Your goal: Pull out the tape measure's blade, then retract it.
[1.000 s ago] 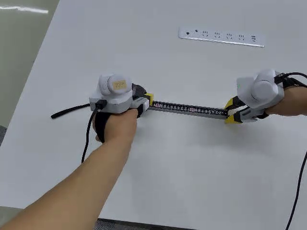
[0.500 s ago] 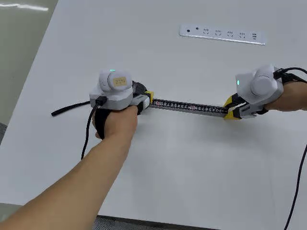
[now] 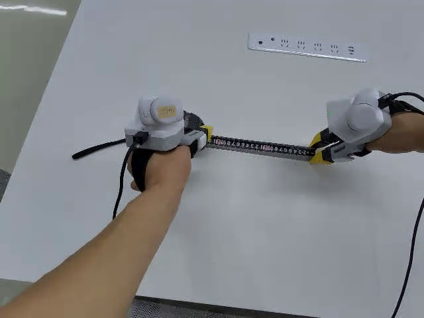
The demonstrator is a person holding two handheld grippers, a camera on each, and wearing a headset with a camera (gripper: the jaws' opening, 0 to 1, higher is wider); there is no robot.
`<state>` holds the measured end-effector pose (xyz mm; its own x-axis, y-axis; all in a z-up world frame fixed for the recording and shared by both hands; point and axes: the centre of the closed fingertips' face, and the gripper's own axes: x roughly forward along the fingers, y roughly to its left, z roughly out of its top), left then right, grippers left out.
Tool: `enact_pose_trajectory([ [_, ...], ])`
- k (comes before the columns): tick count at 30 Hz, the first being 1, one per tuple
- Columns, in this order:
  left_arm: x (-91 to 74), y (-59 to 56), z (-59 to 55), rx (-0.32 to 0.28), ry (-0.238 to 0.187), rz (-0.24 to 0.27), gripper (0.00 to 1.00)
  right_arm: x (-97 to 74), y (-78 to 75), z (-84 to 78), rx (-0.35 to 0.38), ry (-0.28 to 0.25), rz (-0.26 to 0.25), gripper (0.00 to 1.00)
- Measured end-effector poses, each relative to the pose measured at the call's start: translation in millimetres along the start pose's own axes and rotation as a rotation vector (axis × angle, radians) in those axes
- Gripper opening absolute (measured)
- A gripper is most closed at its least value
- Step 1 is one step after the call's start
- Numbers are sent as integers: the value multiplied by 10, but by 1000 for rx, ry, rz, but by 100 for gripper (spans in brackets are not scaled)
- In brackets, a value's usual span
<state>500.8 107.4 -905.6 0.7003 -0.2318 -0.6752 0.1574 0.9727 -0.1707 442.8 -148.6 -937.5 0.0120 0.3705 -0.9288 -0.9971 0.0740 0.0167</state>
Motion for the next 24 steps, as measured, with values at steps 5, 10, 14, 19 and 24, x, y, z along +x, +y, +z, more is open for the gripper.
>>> enact_pose_trajectory([
  [5,-2,1,-2,4,-4,-3,62,21,-5,43,-2,-1,-1,14],
  [10,-2,0,-4,2,-4,-5,62,39,-11,86,-8,1,0,14],
  [14,1,3,-3,3,-4,-8,62,49,-10,119,-8,-3,0,14],
  [19,2,5,-4,6,-4,-10,62,62,-13,177,-8,-8,0,14],
  [24,-2,3,-7,7,-2,-12,62,78,-24,238,-9,-15,2,14],
])
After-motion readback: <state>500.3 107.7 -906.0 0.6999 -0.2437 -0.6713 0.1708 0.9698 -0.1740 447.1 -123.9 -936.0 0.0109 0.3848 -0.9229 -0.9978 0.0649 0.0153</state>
